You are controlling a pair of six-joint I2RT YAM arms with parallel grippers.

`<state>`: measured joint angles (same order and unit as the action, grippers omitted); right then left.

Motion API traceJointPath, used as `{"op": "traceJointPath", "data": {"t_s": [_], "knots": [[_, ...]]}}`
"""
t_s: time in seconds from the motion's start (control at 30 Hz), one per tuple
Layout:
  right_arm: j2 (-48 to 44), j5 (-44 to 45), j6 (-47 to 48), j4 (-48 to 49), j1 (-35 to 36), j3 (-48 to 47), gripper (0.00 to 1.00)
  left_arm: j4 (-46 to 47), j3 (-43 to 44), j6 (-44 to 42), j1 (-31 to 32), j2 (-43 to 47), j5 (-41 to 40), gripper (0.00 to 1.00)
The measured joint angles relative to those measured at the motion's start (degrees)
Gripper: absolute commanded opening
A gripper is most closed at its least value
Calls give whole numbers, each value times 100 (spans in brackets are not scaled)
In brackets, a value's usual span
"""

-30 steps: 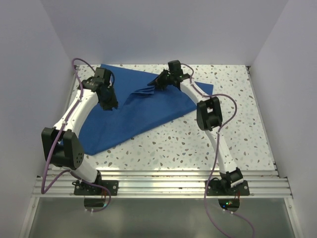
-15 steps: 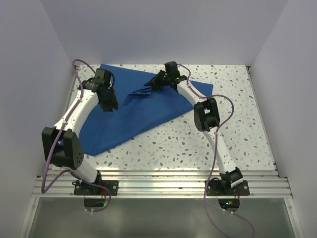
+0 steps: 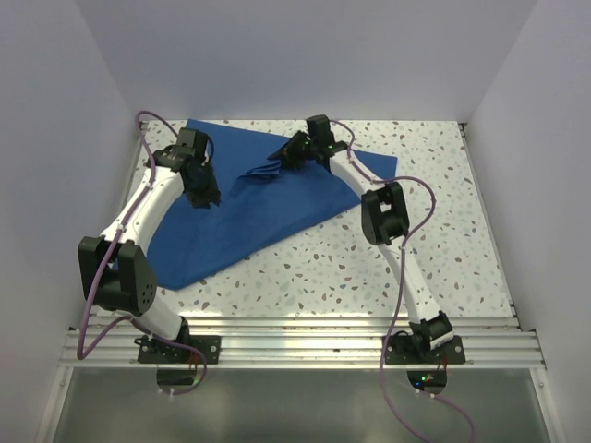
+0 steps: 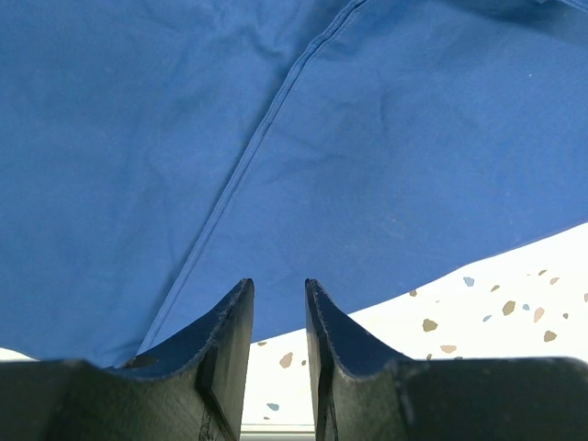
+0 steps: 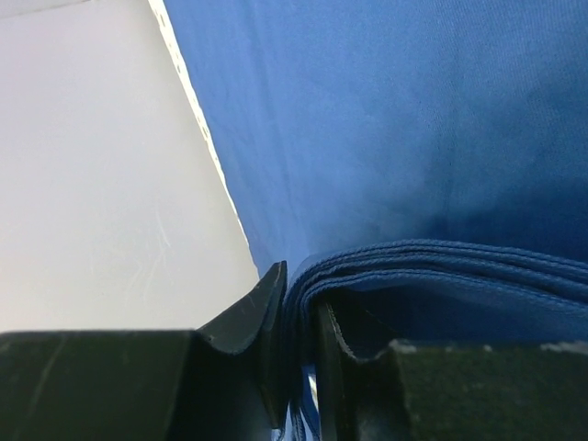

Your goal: Prepare the surgical pack

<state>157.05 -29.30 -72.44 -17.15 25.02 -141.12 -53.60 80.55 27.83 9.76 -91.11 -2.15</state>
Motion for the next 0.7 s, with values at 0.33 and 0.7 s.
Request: {"op": "traceJointPath", "data": {"t_s": [0.33,0.7], "knots": [[7,-28,31,63,59,0,47,4,-15,0,0,0,0,33],[7,-385,332,219,85,-219,82,20,-22,0,-2,-2,0,33]]}}
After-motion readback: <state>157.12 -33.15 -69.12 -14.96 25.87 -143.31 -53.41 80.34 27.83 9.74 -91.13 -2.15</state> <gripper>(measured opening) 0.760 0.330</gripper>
